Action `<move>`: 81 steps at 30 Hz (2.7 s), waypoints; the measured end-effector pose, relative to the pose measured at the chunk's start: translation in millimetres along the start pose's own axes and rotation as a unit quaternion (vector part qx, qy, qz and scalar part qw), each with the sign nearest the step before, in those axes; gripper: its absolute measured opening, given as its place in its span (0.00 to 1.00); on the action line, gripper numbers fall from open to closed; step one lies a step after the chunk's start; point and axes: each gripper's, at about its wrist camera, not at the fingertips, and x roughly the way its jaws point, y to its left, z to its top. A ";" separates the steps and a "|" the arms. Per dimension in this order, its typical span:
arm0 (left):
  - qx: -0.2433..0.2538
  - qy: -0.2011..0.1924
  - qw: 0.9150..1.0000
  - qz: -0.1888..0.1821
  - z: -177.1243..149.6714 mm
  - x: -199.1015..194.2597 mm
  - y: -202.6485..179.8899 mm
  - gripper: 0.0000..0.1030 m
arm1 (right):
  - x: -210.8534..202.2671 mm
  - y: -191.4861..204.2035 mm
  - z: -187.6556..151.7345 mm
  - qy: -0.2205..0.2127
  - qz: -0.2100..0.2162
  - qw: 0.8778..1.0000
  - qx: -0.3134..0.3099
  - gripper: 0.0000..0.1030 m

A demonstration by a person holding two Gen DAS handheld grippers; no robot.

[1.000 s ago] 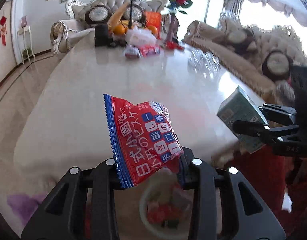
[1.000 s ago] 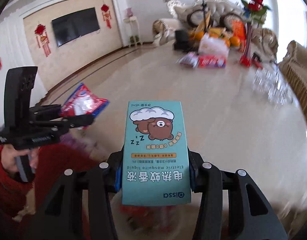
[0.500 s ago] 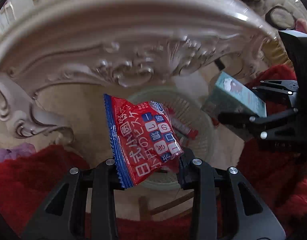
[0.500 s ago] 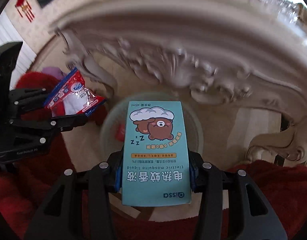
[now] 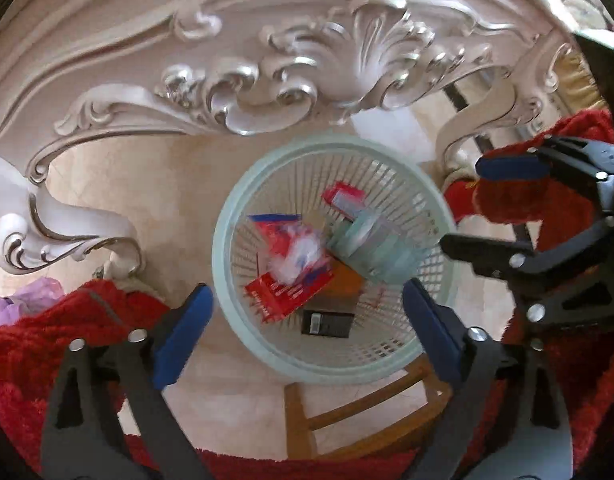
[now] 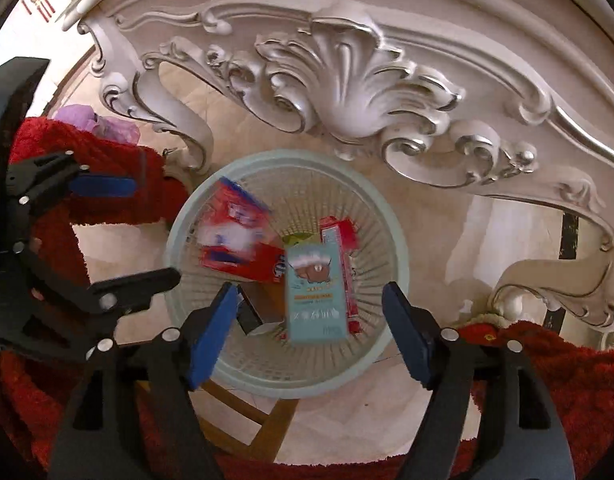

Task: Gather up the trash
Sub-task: 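Carry the red bag and teal box to the wastebasket and open both tools, then move both tools back over the table toward the silver packet and red box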

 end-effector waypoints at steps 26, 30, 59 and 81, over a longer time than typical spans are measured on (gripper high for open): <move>0.065 -0.173 0.982 0.030 110.2 -160.4 22.7 0.92 | -186.6 -53.6 75.5 -0.227 0.084 0.968 -0.069 0.77; 0.055 -0.206 0.975 0.060 190.6 -165.2 49.7 0.92 | -193.9 -92.6 132.1 -0.265 -0.002 0.959 -0.105 0.77; -0.027 -0.147 0.978 0.149 487.4 -32.3 146.5 0.92 | -68.1 -164.5 449.0 -0.107 -0.102 0.941 -0.305 0.76; 0.031 -0.129 0.987 0.094 520.6 -29.7 162.3 0.92 | -17.7 -165.8 507.8 0.017 -0.012 0.936 -0.351 0.77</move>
